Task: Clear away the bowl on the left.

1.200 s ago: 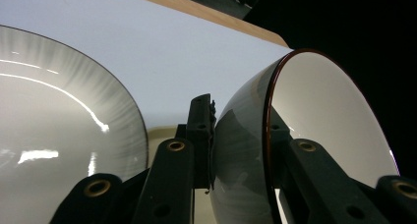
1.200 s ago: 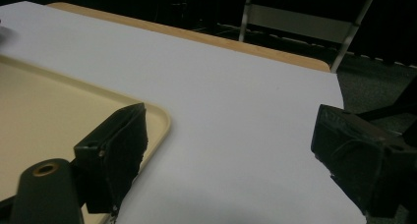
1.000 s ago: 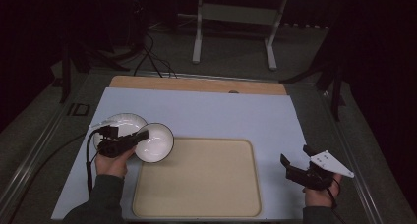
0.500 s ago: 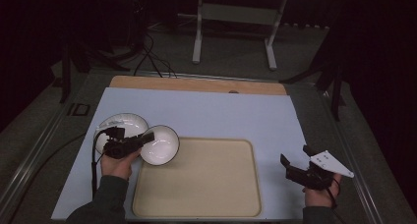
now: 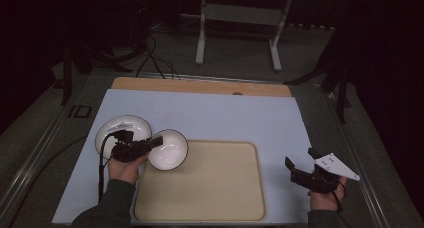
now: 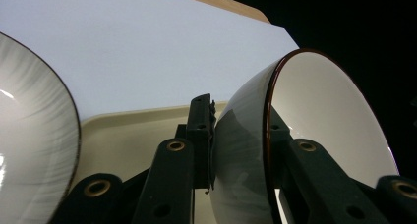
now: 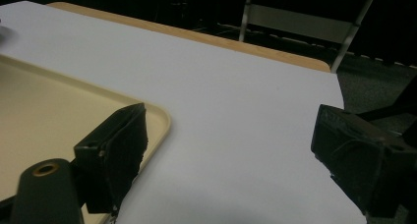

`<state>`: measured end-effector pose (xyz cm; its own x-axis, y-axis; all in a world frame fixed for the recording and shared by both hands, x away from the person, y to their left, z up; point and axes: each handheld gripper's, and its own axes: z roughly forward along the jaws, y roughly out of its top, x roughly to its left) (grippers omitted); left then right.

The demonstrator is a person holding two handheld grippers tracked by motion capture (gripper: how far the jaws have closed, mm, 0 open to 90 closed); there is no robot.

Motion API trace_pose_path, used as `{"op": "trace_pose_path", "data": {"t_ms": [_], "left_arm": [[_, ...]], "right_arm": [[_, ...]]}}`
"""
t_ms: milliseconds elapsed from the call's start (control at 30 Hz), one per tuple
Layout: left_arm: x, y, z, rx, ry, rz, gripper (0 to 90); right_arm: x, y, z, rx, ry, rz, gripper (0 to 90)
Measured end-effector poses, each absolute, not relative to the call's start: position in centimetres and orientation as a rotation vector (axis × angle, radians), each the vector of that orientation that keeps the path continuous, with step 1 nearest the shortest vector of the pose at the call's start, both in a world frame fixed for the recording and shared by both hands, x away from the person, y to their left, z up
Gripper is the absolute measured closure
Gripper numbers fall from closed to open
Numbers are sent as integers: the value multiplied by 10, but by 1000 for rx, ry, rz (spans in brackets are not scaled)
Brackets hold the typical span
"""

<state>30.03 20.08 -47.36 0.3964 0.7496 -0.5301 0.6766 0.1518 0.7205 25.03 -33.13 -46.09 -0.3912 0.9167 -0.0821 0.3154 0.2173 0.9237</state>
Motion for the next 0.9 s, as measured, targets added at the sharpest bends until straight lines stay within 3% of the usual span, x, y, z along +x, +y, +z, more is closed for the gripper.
{"op": "trace_pose_path", "data": {"t_ms": [900], "left_arm": [[300, 182, -476, 1600, 1274, 53, 747]], "right_arm": [[250, -332, -461, 1144, 1833, 1166, 136]]}}
